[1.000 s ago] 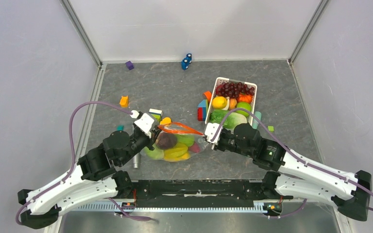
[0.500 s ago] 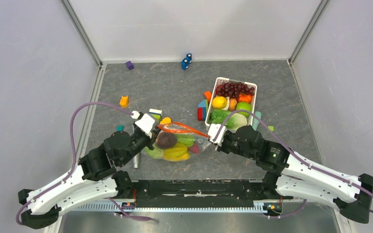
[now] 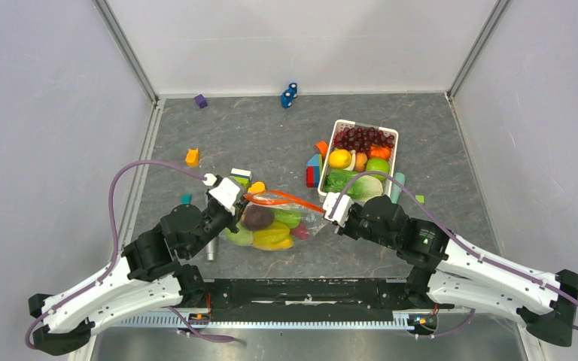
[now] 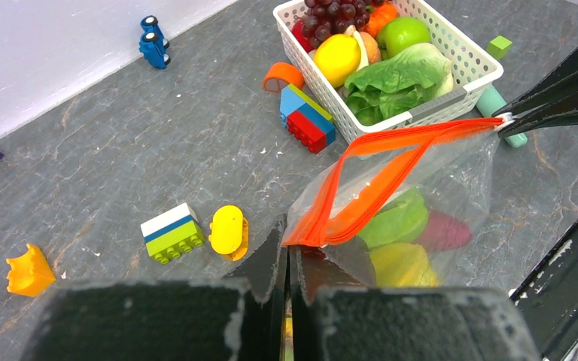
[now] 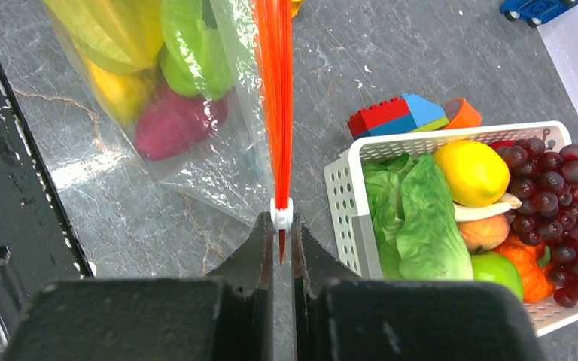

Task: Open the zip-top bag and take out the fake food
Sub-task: Unzip the zipper food storage bag at the center of the board.

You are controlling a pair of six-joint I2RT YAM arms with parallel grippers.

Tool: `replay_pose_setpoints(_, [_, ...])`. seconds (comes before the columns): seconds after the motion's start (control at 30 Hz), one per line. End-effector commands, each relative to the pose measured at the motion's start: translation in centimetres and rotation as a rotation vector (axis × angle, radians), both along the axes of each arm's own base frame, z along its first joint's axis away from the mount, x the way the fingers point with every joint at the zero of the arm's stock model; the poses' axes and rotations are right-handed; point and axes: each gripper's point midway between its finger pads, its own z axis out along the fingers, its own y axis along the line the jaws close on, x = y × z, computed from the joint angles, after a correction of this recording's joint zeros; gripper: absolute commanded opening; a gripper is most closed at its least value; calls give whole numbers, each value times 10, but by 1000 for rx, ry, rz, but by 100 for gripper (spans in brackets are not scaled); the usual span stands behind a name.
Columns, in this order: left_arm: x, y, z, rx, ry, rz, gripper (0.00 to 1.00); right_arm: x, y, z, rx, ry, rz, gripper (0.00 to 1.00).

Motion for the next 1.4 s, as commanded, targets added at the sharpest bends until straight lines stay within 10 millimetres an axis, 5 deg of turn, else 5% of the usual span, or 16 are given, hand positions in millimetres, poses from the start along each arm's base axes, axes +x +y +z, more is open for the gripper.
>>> replay_pose_setpoints(0.0, [7,8,25,-41,-83,43,2,2,-21,-13,-69,18,-69,6])
replay_pose_setpoints(0.33, [4,-3,23,-44,-77,-7,2,-3,-16,-2,-45,17,-29,13])
replay_pose_setpoints(0.47, [-1,-24,23,-50,-73,-100,2,-8,0,12,-12,16,50,34])
replay_pose_setpoints(0.83, [-4,-44,26,-47,-94,-183,2,-20,43,109,220,-64,229,62])
replay_pose_setpoints(1.03, [-10,-50,26,-53,-98,-231,2,-10,62,141,280,-104,236,61])
replay_pose_setpoints(1.37, [-17,-53,25,-50,-101,-281,2,2,97,139,239,-118,308,52])
